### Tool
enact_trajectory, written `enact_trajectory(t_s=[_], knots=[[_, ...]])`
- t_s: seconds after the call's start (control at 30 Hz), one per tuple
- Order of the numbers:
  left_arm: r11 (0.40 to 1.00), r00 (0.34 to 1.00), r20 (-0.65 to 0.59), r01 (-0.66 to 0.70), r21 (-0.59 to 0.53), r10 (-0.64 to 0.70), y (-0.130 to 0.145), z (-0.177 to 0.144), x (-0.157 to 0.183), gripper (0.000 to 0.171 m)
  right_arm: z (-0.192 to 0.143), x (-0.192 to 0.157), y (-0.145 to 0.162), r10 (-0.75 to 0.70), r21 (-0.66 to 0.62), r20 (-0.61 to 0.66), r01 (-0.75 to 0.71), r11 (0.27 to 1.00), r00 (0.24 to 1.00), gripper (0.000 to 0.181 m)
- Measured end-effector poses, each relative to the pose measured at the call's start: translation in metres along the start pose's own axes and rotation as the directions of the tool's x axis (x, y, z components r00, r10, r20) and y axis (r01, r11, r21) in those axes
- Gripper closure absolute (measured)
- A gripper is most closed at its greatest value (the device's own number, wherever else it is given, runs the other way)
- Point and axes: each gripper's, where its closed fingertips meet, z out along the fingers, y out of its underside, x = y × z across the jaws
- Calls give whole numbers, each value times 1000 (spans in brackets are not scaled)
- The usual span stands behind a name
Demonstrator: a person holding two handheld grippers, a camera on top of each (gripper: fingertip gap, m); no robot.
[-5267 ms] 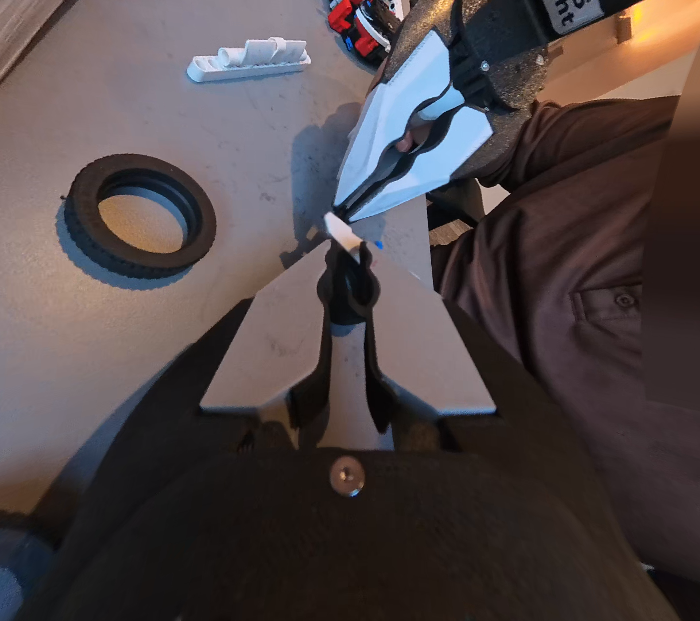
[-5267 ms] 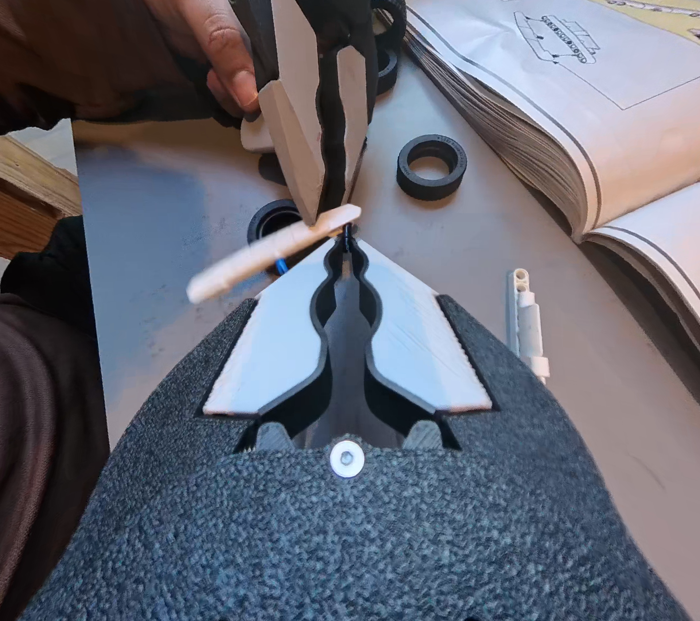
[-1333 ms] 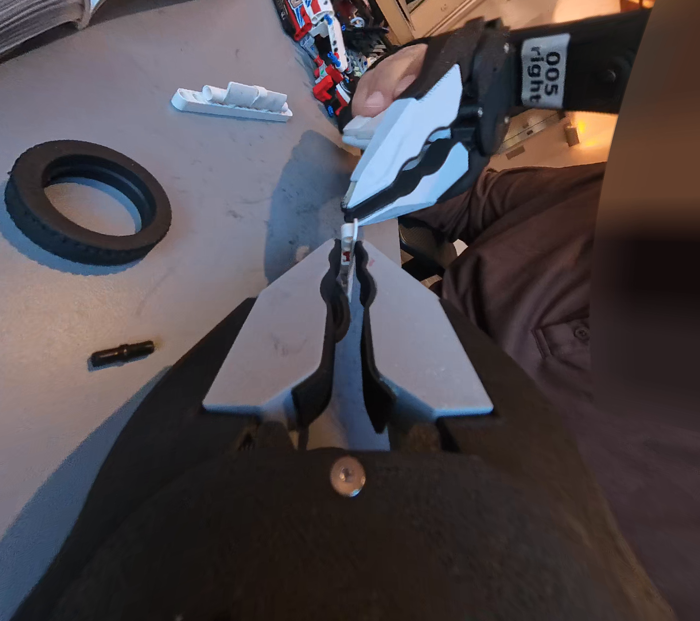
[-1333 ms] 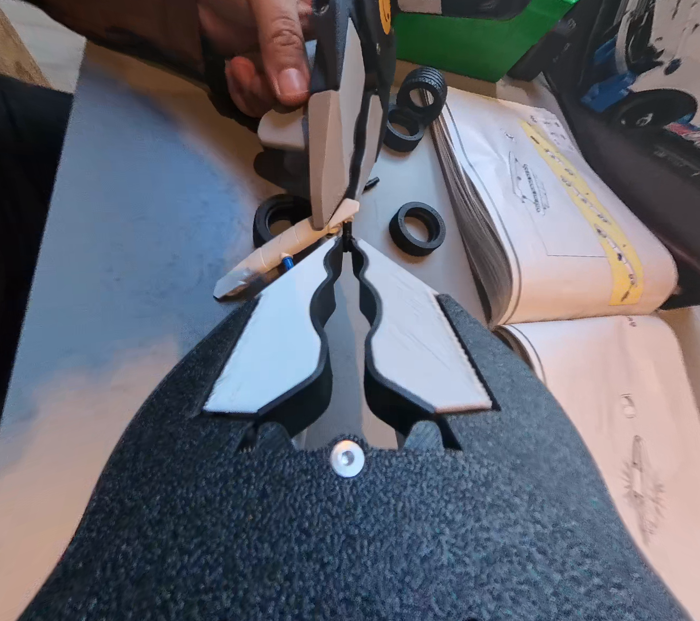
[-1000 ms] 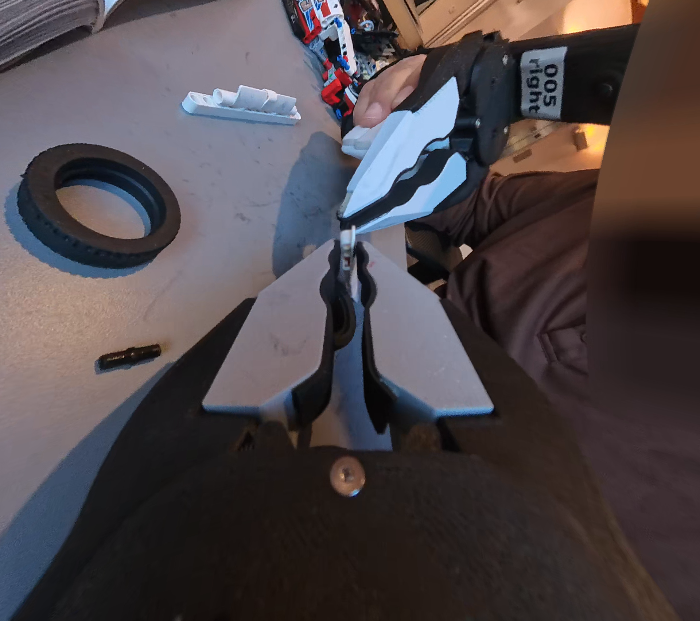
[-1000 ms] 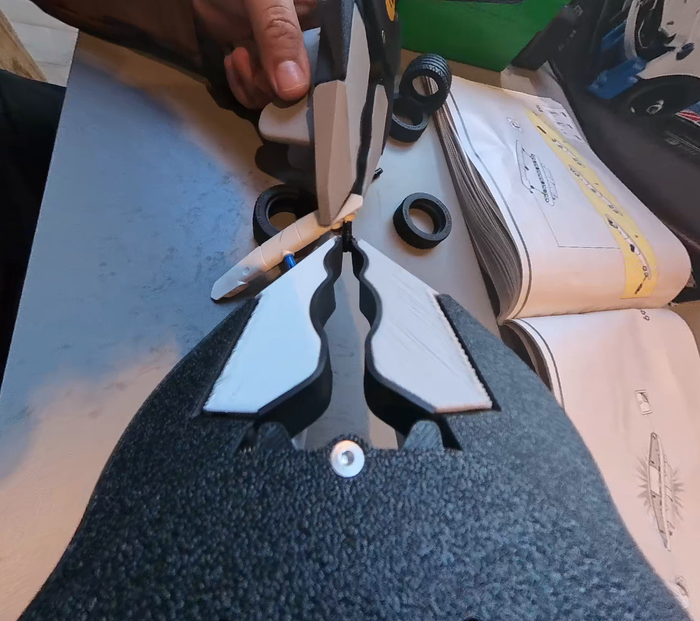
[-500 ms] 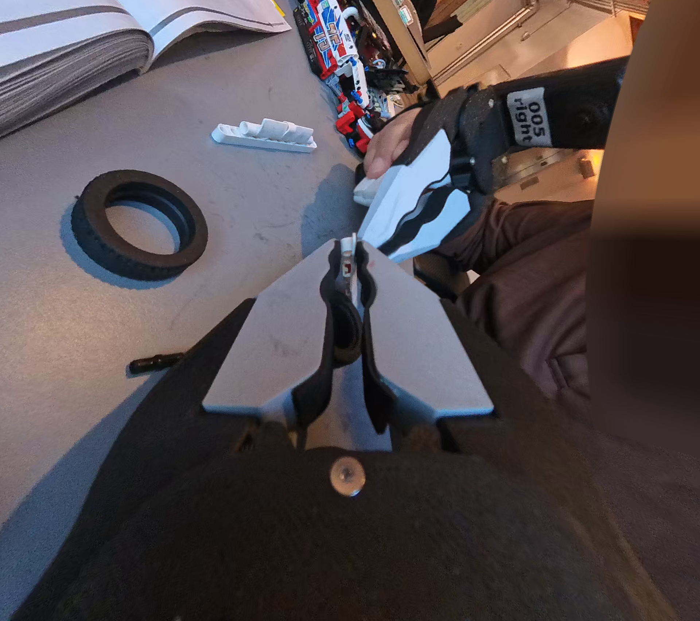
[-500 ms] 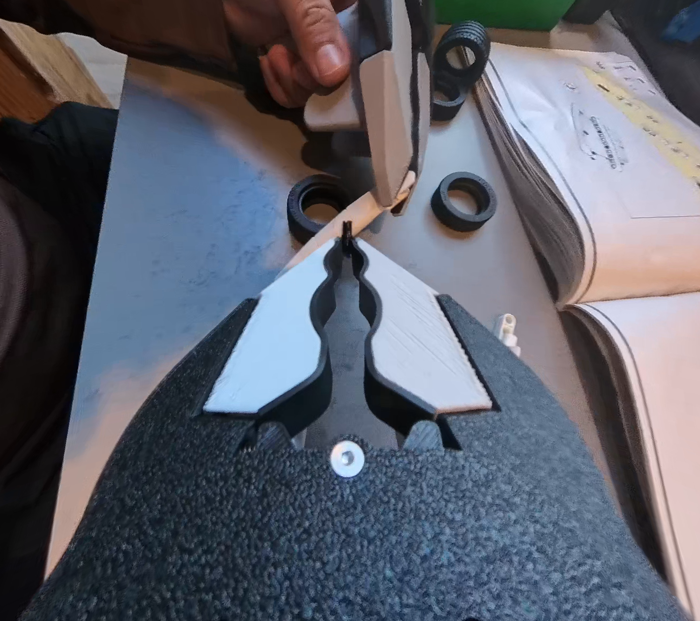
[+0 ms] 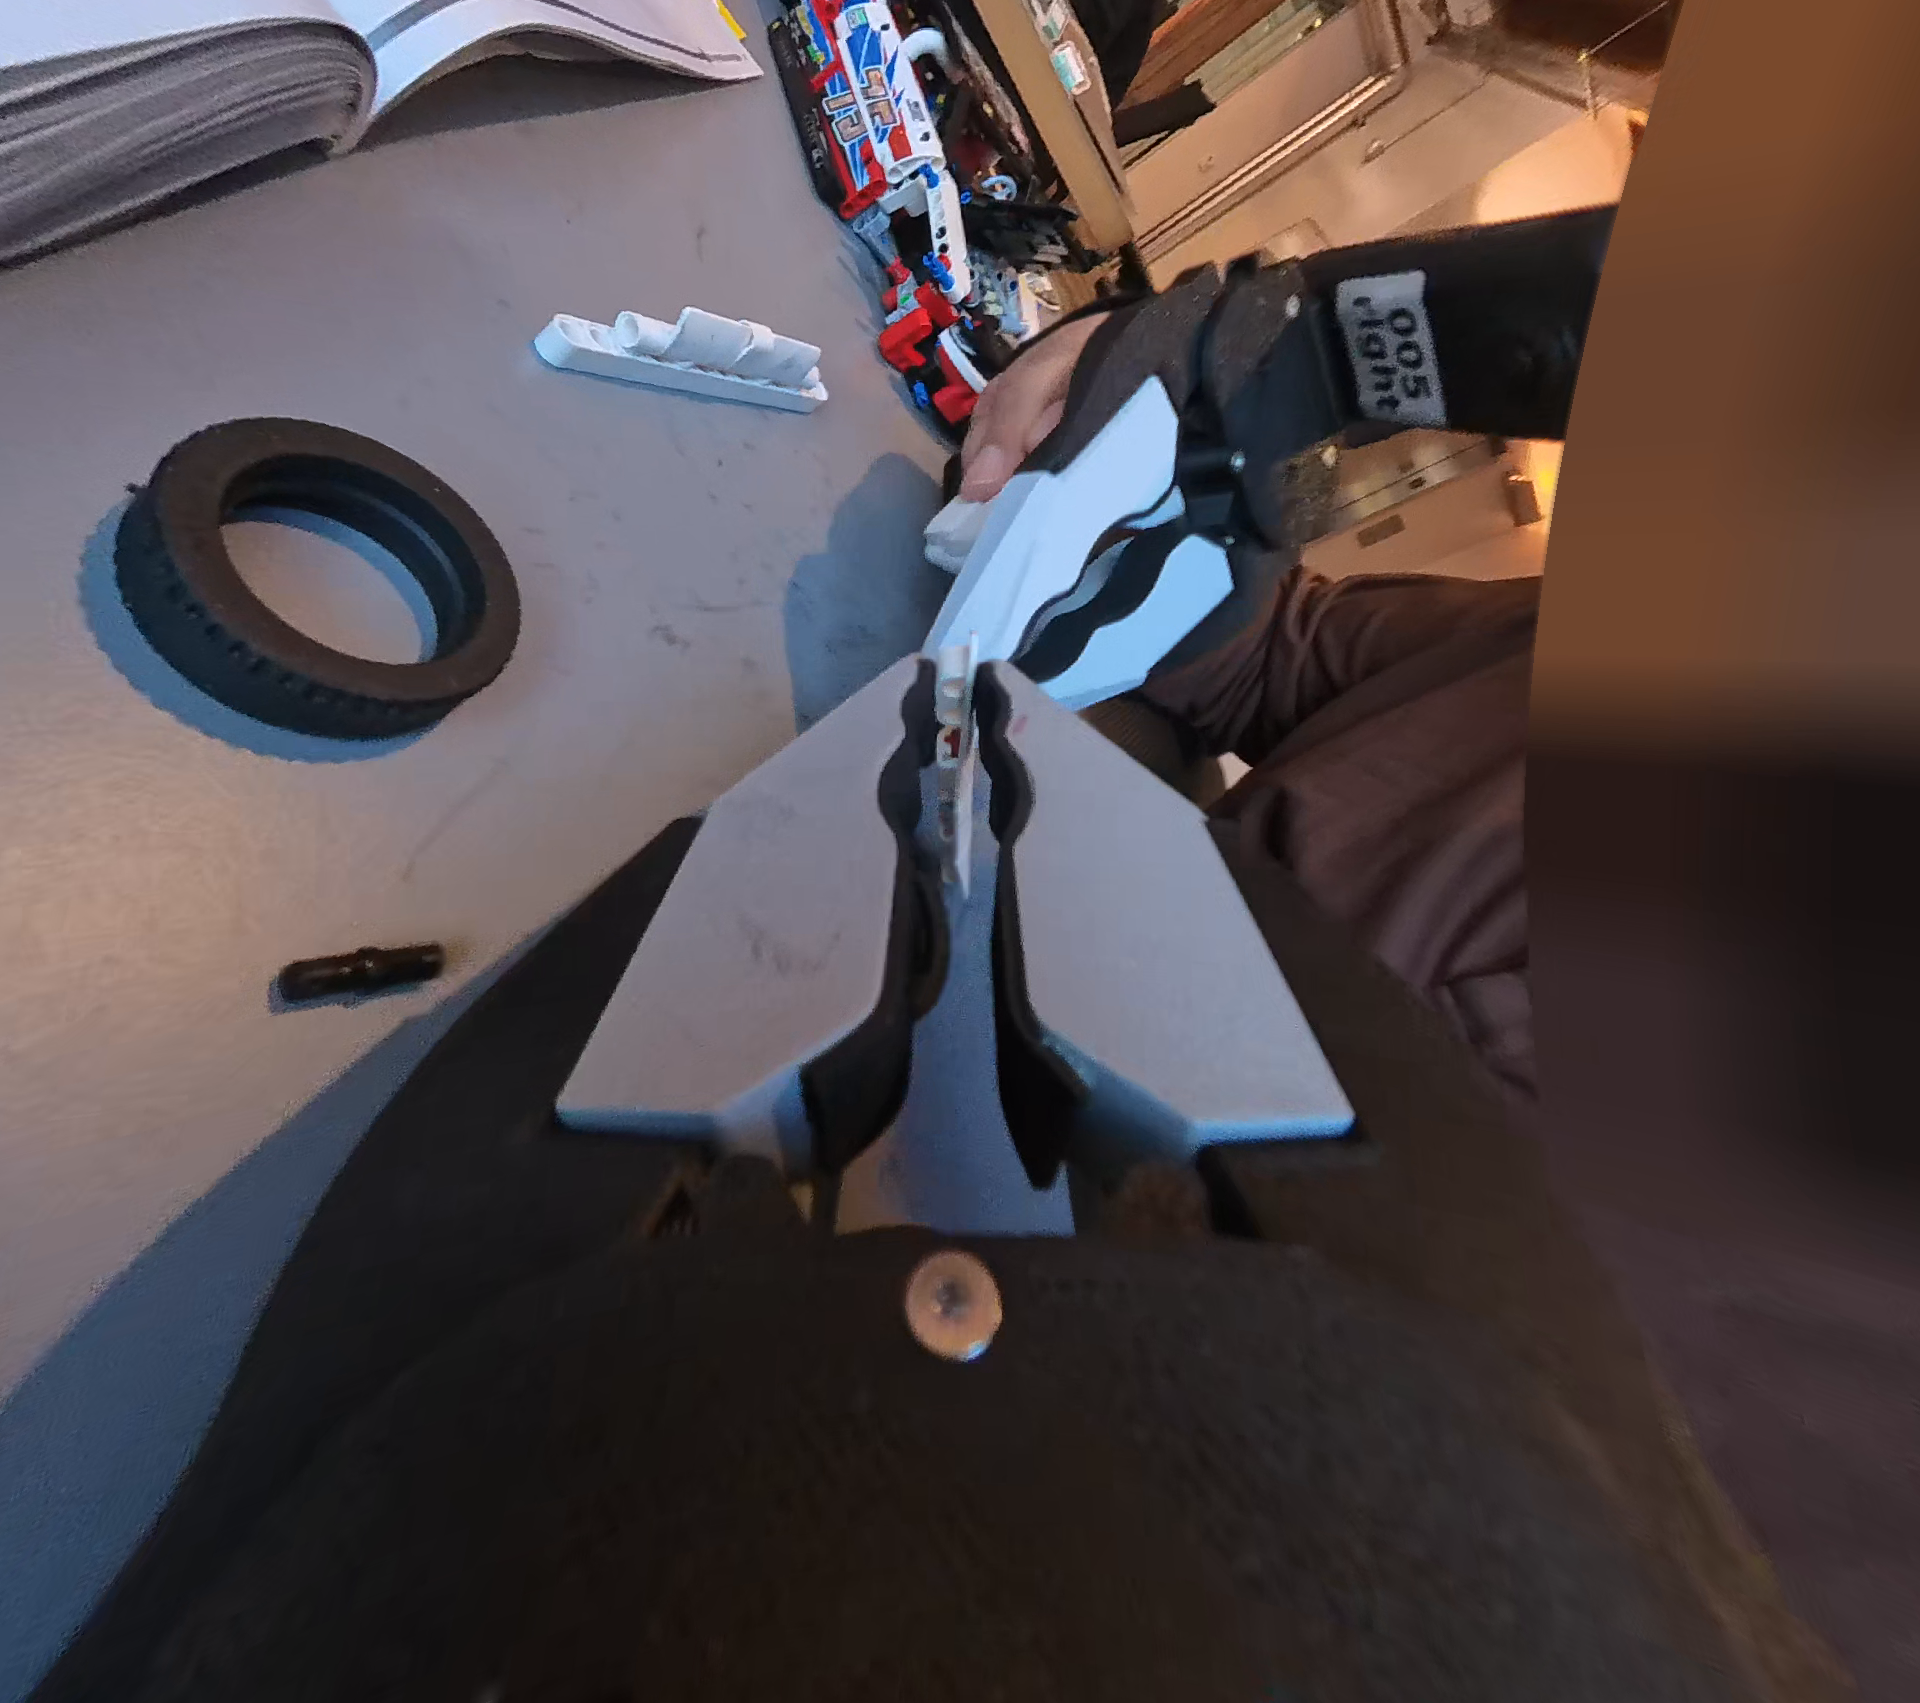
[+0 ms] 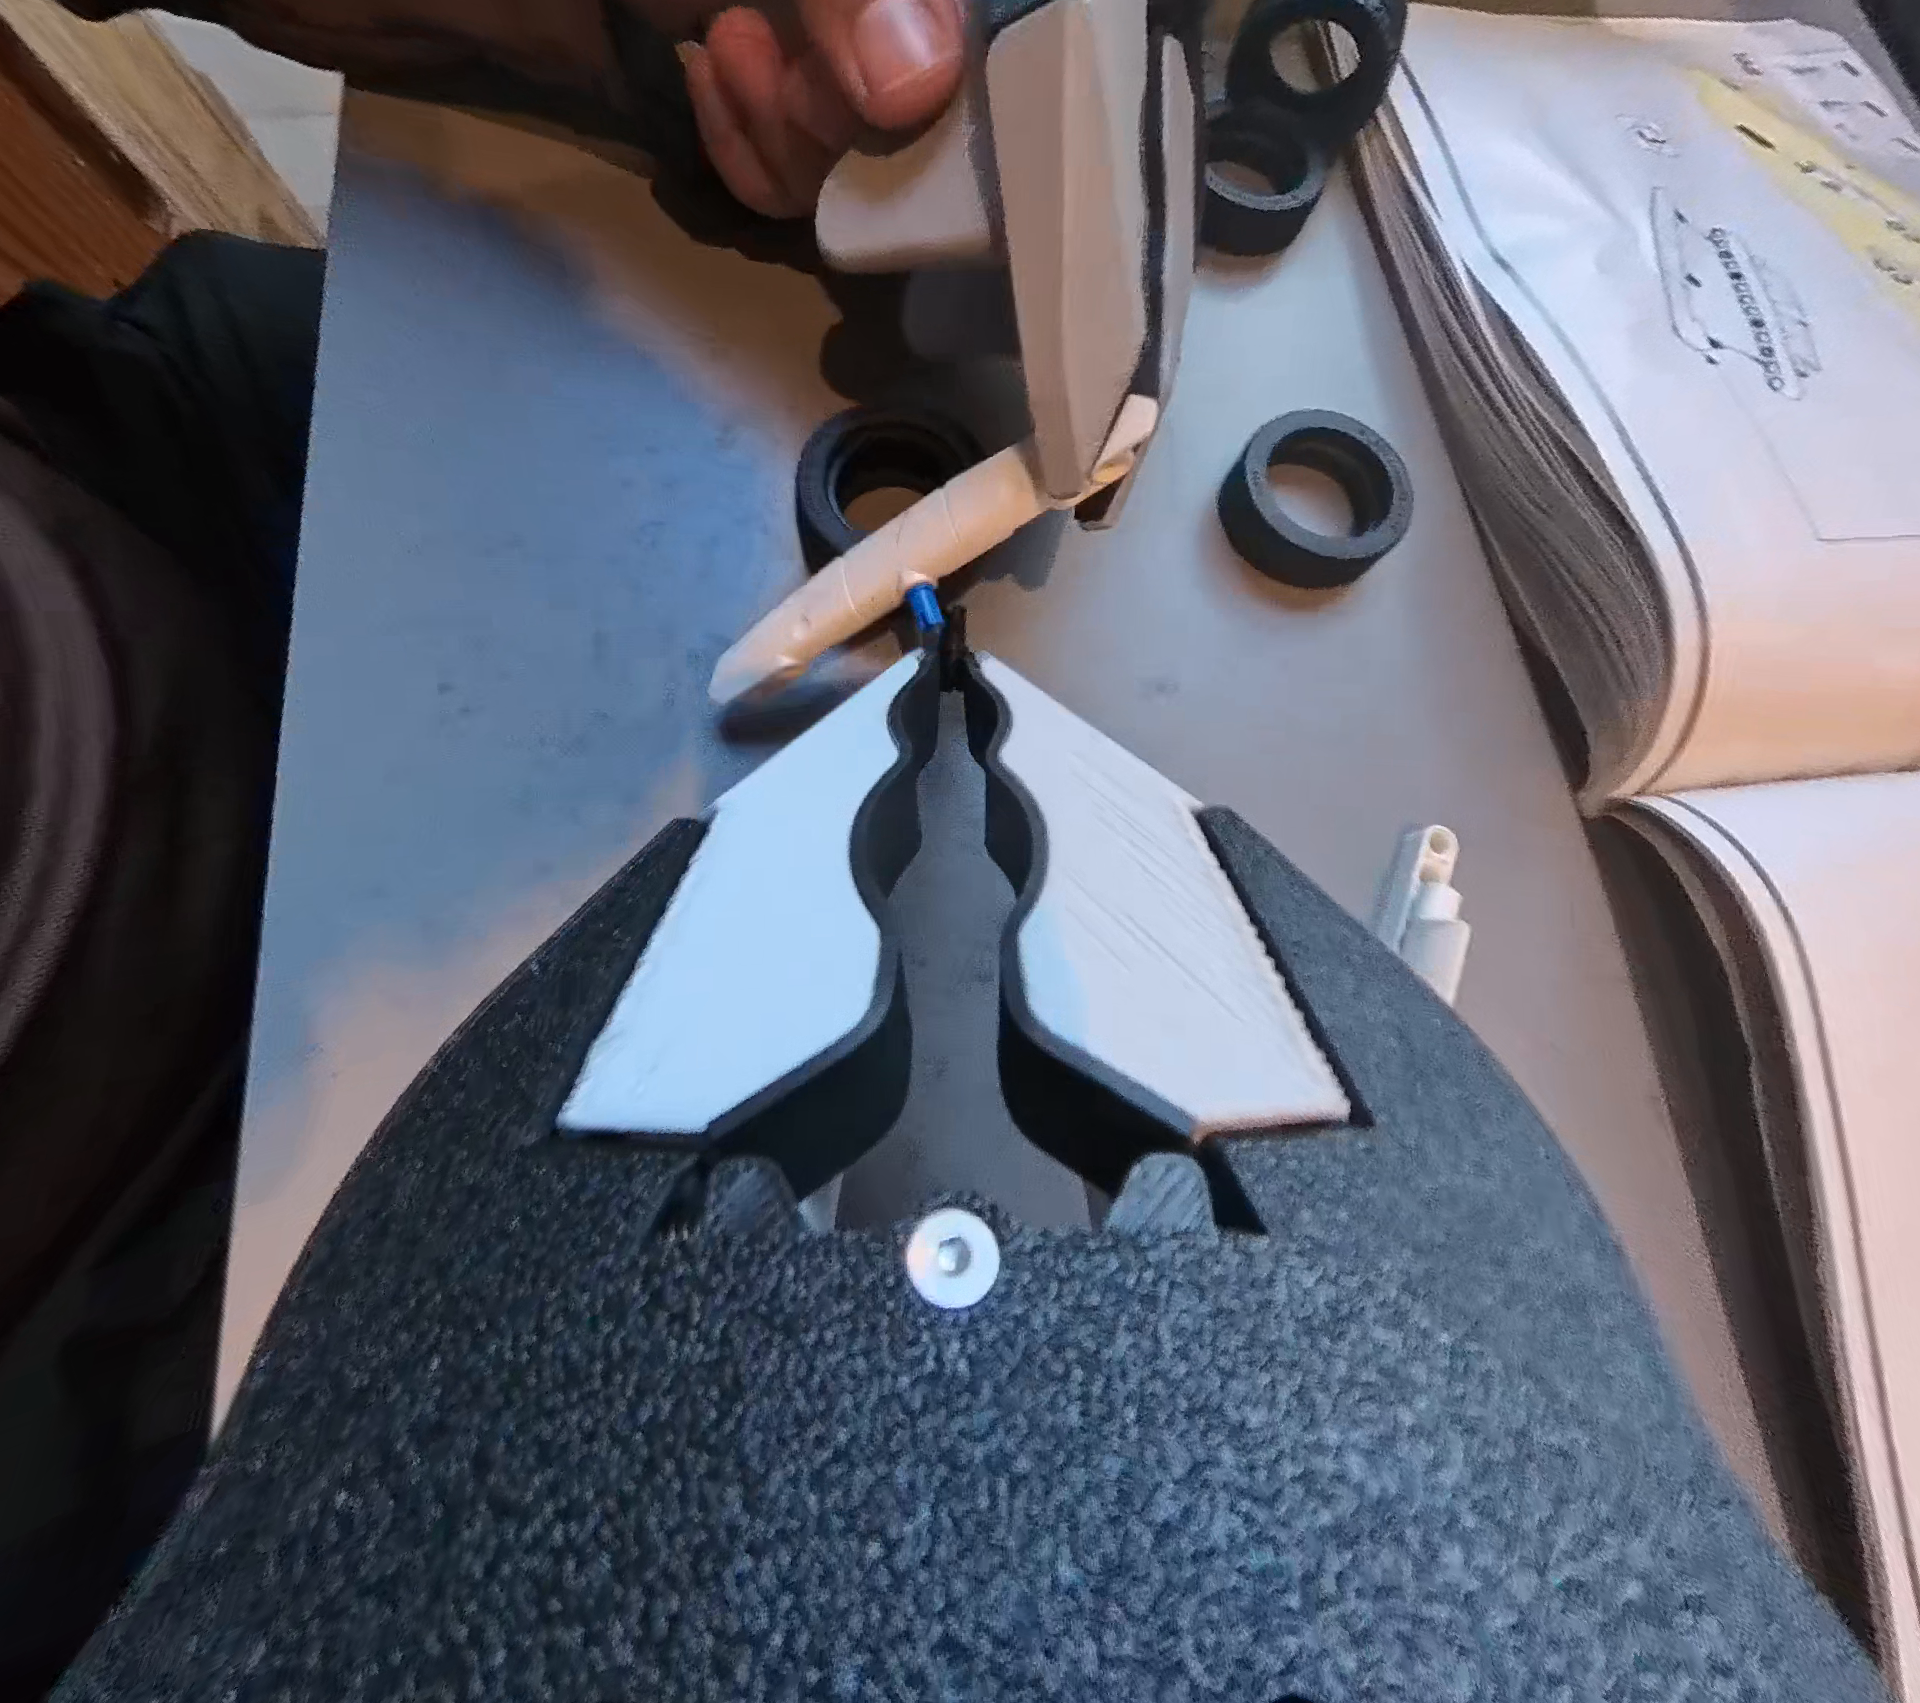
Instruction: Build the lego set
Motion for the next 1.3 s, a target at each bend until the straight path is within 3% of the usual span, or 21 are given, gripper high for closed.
enact_trajectory(t_s=[0.2,0.33,0.53,0.67,0.97,1.3], knots=[[999,997,64,39,23,-40,1,-15,-8,166,11,-15,-17,-17,14,58,17,1000,998,177],[998,992,112,57,-21,-54,14,-18,-19,163,17,-16,-11,-13,-29,51,15,999,999,177],[997,998,55,5,-71,-1,17,-18,-10,164,6,-2,-8,-24,-57,-22,22,998,999,177],[998,999,-33,6,-59,-8,14,-17,-1,166,-4,14,-17,0,-4,-49,0,1000,999,177],[987,997,-25,-80,-136,77,23,-9,4,166,0,7,-34,35,38,50,-37,999,998,177],[966,982,22,-181,-182,188,23,-6,14,166,-4,-1,-35,98,-69,183,-86,994,978,177]])
